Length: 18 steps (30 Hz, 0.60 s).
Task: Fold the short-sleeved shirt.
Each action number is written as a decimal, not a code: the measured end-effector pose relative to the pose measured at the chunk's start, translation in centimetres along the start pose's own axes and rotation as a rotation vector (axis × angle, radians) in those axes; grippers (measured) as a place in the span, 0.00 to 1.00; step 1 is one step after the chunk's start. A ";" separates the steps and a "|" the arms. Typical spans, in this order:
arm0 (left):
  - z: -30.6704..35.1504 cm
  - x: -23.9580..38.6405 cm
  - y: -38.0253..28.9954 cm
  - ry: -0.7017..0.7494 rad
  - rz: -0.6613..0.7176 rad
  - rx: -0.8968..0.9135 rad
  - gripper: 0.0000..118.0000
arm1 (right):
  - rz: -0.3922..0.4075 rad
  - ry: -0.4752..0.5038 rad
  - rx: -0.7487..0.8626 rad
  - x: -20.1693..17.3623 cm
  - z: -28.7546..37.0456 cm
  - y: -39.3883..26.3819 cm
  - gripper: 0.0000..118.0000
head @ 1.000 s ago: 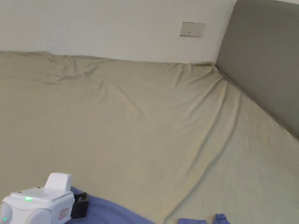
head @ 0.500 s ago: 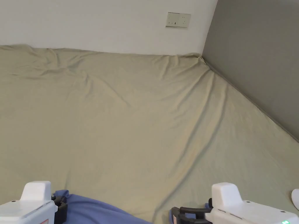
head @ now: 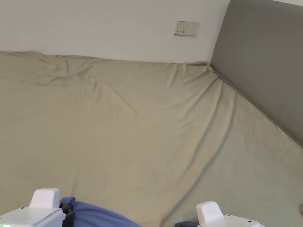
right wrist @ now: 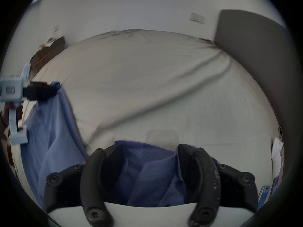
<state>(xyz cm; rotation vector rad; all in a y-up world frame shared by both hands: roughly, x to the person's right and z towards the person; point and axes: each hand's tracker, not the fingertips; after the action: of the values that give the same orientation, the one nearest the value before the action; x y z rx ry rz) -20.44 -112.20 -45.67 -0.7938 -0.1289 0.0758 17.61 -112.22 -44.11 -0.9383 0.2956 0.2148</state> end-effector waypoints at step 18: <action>13.4 -2.3 6.2 -0.088 0.106 0.163 0.09 | -0.291 0.048 0.409 4.4 18.3 4.5 0.05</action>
<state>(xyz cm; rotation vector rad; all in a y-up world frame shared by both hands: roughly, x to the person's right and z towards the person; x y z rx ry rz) -24.78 -98.70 -41.02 -0.6347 -0.1620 0.2193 23.21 -94.40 -38.86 -0.5712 0.2321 -0.1341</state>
